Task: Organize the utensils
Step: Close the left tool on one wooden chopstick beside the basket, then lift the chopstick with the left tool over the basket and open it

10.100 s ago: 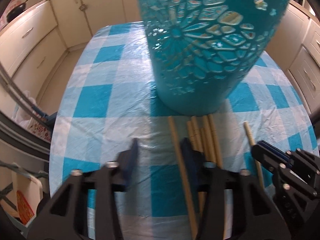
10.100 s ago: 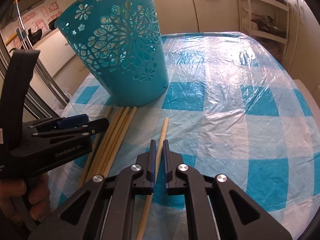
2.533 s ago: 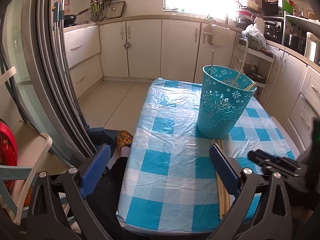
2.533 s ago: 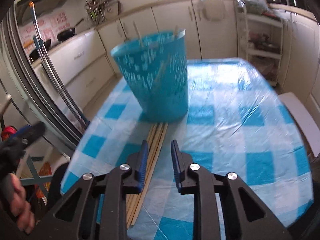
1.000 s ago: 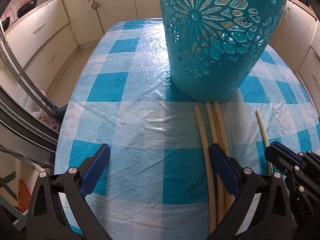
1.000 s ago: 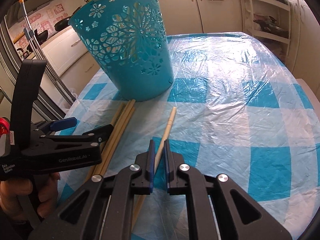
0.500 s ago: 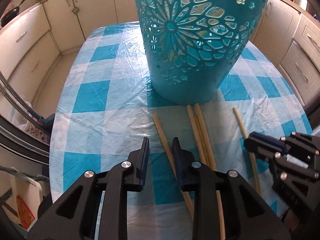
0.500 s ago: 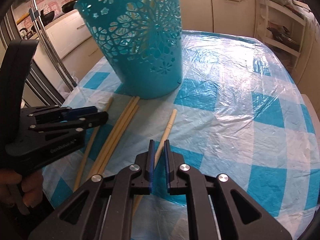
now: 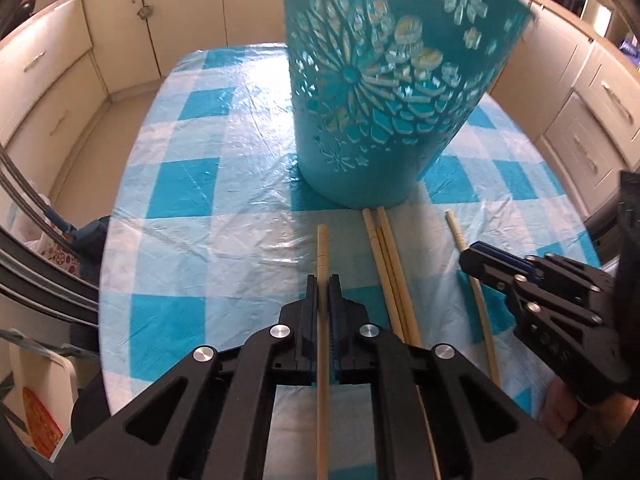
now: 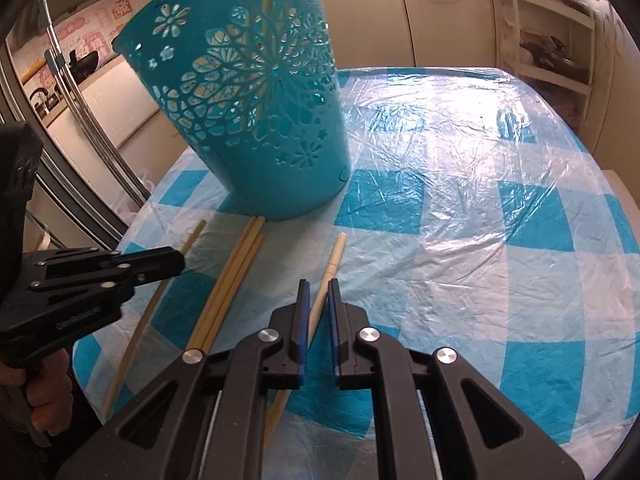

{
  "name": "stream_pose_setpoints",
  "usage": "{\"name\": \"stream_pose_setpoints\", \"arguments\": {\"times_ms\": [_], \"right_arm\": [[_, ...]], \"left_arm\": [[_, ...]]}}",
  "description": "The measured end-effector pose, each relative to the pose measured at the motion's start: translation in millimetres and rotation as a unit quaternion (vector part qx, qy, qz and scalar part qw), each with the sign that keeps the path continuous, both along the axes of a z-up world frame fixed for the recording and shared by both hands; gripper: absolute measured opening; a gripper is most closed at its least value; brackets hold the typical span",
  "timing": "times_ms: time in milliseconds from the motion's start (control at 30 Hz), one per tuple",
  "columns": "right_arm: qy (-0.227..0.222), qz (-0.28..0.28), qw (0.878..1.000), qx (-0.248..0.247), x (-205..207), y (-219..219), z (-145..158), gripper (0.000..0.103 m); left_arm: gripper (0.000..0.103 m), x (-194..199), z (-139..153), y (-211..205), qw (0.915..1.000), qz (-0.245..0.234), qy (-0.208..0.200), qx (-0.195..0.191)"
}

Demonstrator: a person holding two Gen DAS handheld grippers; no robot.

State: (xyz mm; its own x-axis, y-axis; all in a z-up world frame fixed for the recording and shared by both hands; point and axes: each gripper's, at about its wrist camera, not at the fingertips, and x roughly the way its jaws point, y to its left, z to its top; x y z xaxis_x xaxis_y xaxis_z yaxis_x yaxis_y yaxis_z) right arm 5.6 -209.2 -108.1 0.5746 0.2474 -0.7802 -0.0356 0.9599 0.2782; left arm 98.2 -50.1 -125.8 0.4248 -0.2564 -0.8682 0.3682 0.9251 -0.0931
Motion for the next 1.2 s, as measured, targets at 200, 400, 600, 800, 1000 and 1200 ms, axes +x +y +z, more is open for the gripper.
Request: {"name": "stream_pose_setpoints", "arguments": {"times_ms": [200,400,600,800,1000,1200], "right_arm": [[0.001,-0.003,1.000,0.020,-0.6,-5.6,-0.4,0.010],[-0.002,-0.004,1.000,0.015,-2.9,-7.8,0.8,0.010],[-0.002,-0.004,1.000,0.014,-3.6,-6.7,0.9,0.010],[-0.002,-0.004,1.000,0.017,-3.6,-5.9,0.5,0.010],[-0.002,-0.005,1.000,0.018,-4.0,-6.8,0.6,0.010],[-0.003,-0.003,1.000,0.019,-4.5,-8.0,-0.2,0.011]], "left_arm": [[0.005,-17.1,29.8,15.3,0.9994,0.002,-0.016,-0.031],[0.005,-25.3,71.8,26.0,0.9967,-0.005,-0.043,-0.068],[0.006,-36.5,124.5,30.0,0.9904,-0.010,-0.093,-0.102],[0.005,-43.1,145.2,23.8,0.9878,-0.013,-0.113,-0.106],[0.006,-48.9,151.5,14.7,0.9868,-0.016,-0.127,-0.099],[0.006,-47.9,167.4,15.4,0.9819,-0.014,-0.149,-0.116]]}}
